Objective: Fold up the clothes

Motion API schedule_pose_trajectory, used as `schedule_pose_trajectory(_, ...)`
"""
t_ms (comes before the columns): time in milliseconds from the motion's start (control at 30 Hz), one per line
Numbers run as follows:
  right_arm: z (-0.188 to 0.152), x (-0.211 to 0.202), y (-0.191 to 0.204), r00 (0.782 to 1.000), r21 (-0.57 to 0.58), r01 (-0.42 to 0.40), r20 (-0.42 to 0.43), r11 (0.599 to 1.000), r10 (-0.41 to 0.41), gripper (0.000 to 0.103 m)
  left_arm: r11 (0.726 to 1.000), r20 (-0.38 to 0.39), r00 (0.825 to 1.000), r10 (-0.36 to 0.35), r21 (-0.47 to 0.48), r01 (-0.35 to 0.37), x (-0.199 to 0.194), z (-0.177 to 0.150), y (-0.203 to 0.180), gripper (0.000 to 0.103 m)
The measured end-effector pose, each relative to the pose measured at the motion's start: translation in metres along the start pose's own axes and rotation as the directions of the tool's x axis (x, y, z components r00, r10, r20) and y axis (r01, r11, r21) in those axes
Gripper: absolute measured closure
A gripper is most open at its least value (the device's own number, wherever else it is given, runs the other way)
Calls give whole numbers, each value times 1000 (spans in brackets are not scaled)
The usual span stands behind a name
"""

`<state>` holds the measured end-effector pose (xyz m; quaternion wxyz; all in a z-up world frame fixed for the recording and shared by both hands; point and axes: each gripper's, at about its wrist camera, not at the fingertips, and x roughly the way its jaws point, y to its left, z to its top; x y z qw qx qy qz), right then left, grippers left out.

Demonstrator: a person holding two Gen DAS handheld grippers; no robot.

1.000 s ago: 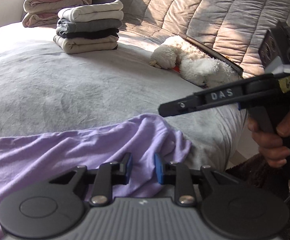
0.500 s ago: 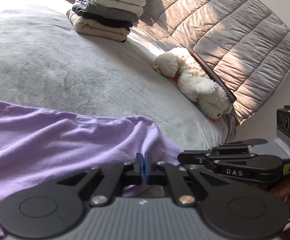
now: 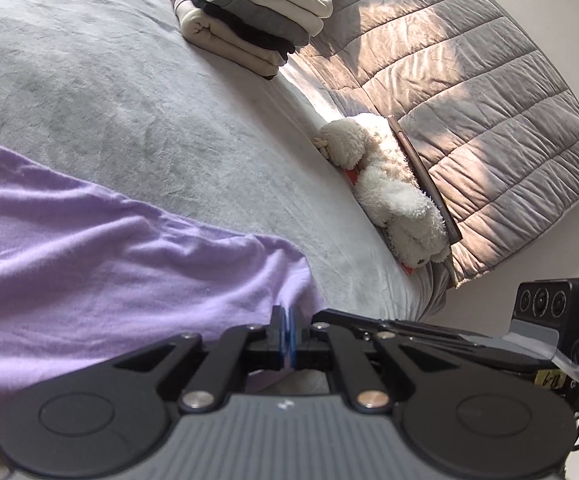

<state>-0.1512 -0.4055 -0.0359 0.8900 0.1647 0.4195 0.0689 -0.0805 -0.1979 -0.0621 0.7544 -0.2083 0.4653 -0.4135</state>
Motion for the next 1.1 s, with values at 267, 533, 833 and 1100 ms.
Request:
schedule_pose_trajectory(267, -5, 16, 10, 999, -103, 50, 11, 993, -49, 101, 1000, -7, 1000, 5, 14, -5, 0, -2, 1, 101)
schedule_pose_trajectory(533, -2, -21, 1, 994, -106, 94, 73, 990, -87, 102, 996, -24, 999, -41, 82, 43, -1, -2, -15, 101)
schedule_pose_trajectory(833, -5, -15, -2, 991, -144, 128, -31, 981, -133, 98, 973, -125, 992, 29, 232, 0, 14, -14, -30, 99)
schedule_pose_trajectory(1100, 16, -9, 3, 994, -200, 110, 49, 974, -102, 68, 971, 5, 994, 113, 210, -111, -15, 13, -9, 79)
